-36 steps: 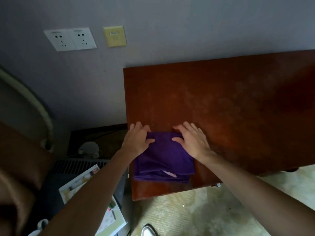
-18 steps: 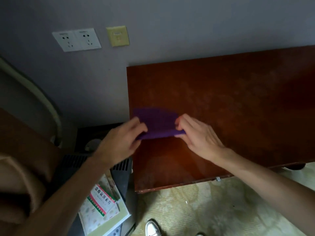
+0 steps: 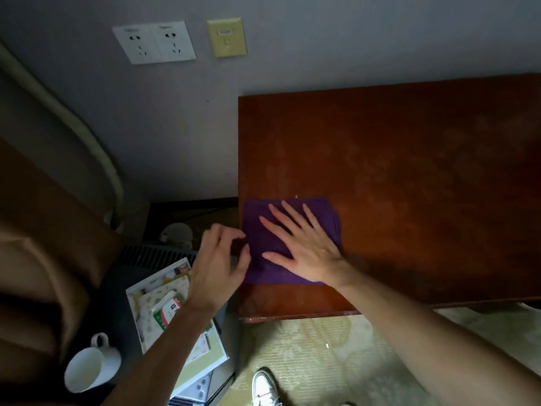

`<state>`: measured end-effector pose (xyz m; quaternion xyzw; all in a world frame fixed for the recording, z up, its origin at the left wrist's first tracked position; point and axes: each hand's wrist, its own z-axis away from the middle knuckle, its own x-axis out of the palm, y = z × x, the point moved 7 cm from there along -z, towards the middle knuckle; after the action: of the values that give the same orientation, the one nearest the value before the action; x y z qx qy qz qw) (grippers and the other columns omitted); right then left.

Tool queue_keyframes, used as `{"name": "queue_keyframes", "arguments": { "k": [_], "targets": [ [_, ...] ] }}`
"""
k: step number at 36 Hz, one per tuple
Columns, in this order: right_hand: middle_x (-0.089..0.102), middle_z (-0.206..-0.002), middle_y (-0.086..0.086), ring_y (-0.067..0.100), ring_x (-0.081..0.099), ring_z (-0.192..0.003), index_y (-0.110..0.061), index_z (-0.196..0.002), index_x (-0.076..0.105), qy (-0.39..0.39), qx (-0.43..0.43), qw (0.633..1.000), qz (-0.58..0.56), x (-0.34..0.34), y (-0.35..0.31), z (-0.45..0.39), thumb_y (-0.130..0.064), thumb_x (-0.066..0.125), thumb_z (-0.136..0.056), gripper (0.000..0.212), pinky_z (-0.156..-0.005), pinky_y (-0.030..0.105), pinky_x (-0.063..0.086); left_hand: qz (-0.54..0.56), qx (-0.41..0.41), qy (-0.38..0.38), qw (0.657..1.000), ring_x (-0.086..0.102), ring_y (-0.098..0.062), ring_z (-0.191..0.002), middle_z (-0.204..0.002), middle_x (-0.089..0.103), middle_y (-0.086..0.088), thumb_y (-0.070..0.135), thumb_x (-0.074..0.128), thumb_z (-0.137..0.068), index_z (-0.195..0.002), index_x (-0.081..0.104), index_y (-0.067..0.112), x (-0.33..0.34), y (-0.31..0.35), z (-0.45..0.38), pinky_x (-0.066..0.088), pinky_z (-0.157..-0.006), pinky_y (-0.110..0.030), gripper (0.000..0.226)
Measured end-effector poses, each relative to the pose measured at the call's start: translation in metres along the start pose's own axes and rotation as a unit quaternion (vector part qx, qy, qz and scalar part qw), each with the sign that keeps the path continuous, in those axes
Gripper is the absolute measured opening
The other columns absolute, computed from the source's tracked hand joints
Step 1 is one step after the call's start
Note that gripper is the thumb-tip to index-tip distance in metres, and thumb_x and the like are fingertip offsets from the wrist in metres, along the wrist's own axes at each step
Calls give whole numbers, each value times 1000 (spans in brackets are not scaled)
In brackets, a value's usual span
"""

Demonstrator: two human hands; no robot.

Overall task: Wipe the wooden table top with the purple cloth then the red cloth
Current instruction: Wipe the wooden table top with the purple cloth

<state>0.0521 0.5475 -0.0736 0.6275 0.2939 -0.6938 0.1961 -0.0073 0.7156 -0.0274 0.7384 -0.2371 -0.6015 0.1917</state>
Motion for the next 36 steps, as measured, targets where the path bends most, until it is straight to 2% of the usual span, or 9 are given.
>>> {"name": "queue_keyframes", "arguments": {
  "k": [5,9,12,17,21,24,29,33,36],
  "targets": [
    [19,-172,6,31,12,-160,-33,-164,23,14,-35,999,13,13,-25,45,-78,31,-96,82,-124,62,16,47,-88,3,995,57,-24,-108,-115,50,-1,42,45,-99,-115,60,16,14,-17,13,51,-93,-48,34],
    [13,-174,5,32,7,-160,-37,-164,19,8,-82,996,25,21,-43,74,-89,31,-87,94,-123,65,15,57,-113,4,992,59,-24,-109,-115,48,1,42,40,-102,-115,56,17,18,-15,26,51,-94,-49,33],
    [10,-174,0,26,3,-161,-42,-164,16,-6,-127,992,13,17,-34,62,-91,33,-86,93,-126,61,11,38,-107,4,994,58,-21,-105,-114,47,3,41,40,-101,-116,58,16,20,-12,32,50,-94,-45,34],
    [5,-174,-7,17,0,-161,-47,-162,15,-59,-221,973,37,4,17,-2,-86,35,-90,85,-129,49,-1,20,-140,59,988,58,-25,-105,-114,48,-2,41,43,-98,-118,59,17,20,-13,25,49,-93,-44,34],
    [-2,-174,-10,15,-6,-160,-49,-162,6,-80,-220,971,45,-8,63,-76,-86,31,-91,84,-129,49,-3,-41,-73,56,995,58,-28,-101,-114,52,-7,32,50,-96,-117,64,13,29,1,3,50,-88,-46,31],
    [1,-174,-9,17,-2,-160,-49,-162,7,-70,-211,974,50,-17,91,-134,-86,28,-90,83,-128,48,-2,-83,-36,14,996,56,-28,-109,-125,52,-7,36,51,-96,-128,62,17,52,8,-9,45,-92,-43,39],
    [5,-174,-8,17,1,-160,-50,-162,9,-57,-177,981,48,-29,137,-215,-88,20,-88,84,-128,46,0,-117,-11,-18,993,47,-29,-130,-141,49,-12,38,44,-100,-141,52,18,79,15,-19,31,-108,-36,46],
    [8,-174,-6,19,4,-160,-49,-162,11,-55,-141,988,37,-36,166,-265,-91,16,-86,87,-128,48,2,-123,-15,-42,991,46,-27,-135,-148,46,-10,41,40,-103,-146,48,22,83,10,-19,37,-108,-37,48],
    [9,-174,-5,20,5,-160,-50,-162,11,-49,-84,995,18,-43,185,-290,-98,7,-78,97,-128,49,2,-122,-11,-45,991,45,-27,-137,-148,47,-10,42,41,-102,-146,50,23,87,6,-19,32,-110,-35,49]
  ]
}}
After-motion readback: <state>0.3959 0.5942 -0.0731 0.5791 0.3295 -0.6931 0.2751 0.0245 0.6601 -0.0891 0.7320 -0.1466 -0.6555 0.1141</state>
